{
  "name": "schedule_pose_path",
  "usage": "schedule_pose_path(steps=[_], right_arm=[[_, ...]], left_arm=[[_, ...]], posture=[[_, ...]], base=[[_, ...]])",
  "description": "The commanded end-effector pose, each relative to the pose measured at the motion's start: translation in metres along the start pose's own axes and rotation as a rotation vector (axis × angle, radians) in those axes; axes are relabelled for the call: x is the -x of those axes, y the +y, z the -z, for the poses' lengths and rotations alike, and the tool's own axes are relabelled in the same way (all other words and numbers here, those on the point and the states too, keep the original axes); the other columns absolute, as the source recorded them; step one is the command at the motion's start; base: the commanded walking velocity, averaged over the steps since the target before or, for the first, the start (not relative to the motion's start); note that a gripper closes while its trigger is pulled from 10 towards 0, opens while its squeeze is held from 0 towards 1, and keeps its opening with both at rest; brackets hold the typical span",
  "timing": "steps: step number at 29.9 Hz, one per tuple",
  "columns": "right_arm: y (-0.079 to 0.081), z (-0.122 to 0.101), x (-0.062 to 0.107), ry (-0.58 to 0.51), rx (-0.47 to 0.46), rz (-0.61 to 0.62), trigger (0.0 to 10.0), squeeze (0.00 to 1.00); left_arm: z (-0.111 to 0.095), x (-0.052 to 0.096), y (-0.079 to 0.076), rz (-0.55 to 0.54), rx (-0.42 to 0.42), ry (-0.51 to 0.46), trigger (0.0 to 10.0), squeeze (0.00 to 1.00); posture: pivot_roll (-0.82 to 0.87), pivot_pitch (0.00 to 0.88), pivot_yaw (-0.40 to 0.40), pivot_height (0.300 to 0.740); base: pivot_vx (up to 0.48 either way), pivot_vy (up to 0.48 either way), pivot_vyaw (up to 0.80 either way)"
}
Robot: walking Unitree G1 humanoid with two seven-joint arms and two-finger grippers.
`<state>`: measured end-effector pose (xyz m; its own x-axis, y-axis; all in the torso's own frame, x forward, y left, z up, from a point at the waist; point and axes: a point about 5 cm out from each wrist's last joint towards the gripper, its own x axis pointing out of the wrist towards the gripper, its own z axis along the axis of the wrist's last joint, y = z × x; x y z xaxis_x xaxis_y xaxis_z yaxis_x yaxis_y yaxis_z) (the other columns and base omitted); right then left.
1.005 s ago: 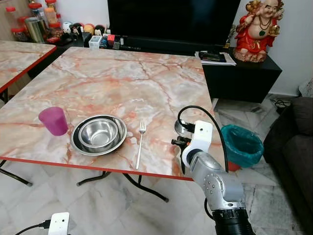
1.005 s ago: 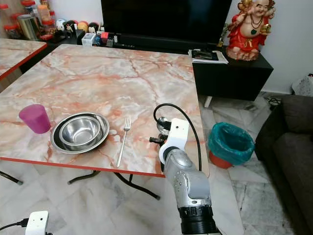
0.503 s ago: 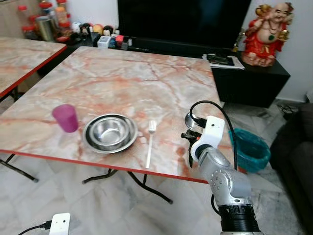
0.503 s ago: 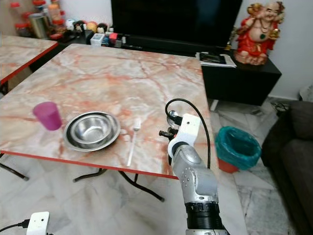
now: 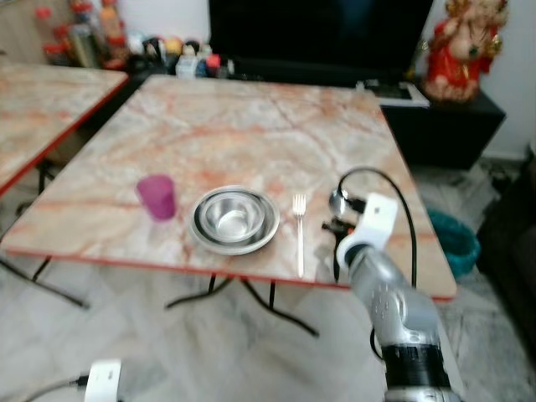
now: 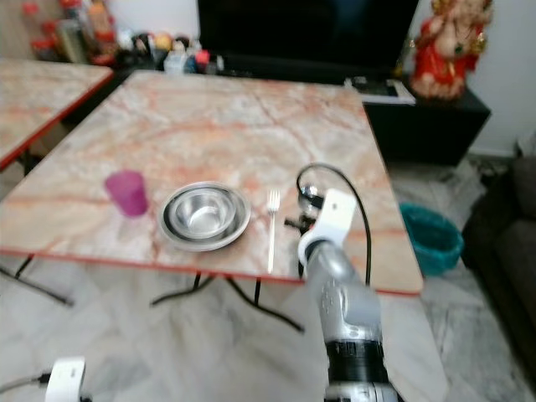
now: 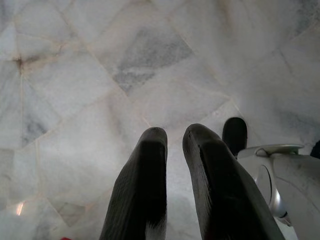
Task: Setting the table
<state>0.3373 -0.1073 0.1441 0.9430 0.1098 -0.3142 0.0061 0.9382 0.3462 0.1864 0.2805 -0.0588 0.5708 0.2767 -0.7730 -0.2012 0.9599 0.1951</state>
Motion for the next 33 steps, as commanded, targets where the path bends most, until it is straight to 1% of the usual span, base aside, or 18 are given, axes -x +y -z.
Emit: schedule_pose_path(steps=[1,9,12,23,24,29,33], right_arm=[[-0.0115,-0.0076,-0.001,-0.026,0.009,0.042,10.0,0.0],[-0.0159,-0.0116,-0.0016,-0.041,0.022,0.05,10.0,0.0],[-0.0158,-0.0113,-0.0018,-0.039,0.023,0.048,10.0,0.0],[-0.0151,-0.0119,-0.0035,-0.042,0.035,0.043,10.0,0.0],[-0.0137,-0.0108,-0.0036,-0.04,0.032,0.044,10.0,0.0],[-0.0105,-0.0066,-0.0033,-0.034,0.022,0.044,10.0,0.0],[-0.0092,-0.0053,-0.0032,-0.031,0.035,0.031,10.0,0.0]], left_arm=[[0.0067,0.0005,-0.0048,0.018,-0.02,0.027,10.0,0.0],[0.0064,0.0005,-0.006,0.035,-0.018,0.025,10.0,0.0],[0.0064,0.0005,-0.0057,0.021,0.002,0.017,10.0,0.0],[0.007,0.0004,-0.0072,0.026,-0.013,0.028,10.0,0.0],[0.0068,0.0004,-0.0064,0.027,-0.019,0.029,10.0,0.0],[0.0061,0.0005,-0.0036,0.023,-0.03,0.028,10.0,0.0],[0.0056,0.0005,-0.0026,0.02,-0.033,0.026,10.0,0.0]], posture=[[-0.02,0.099,-0.06,0.74],[-0.02,0.102,-0.062,0.74],[-0.02,0.102,-0.065,0.74],[-0.02,0.096,-0.063,0.74],[-0.02,0.097,-0.053,0.74],[-0.02,0.095,-0.038,0.74],[-0.01,0.095,-0.035,0.74]], base=[[0.0,0.0,0.0],[0.0,0.0,0.0],[0.0,0.0,0.0],[0.0,0.0,0.0],[0.0,0.0,0.0],[0.288,0.0,0.0],[0.308,0.0,0.0]])
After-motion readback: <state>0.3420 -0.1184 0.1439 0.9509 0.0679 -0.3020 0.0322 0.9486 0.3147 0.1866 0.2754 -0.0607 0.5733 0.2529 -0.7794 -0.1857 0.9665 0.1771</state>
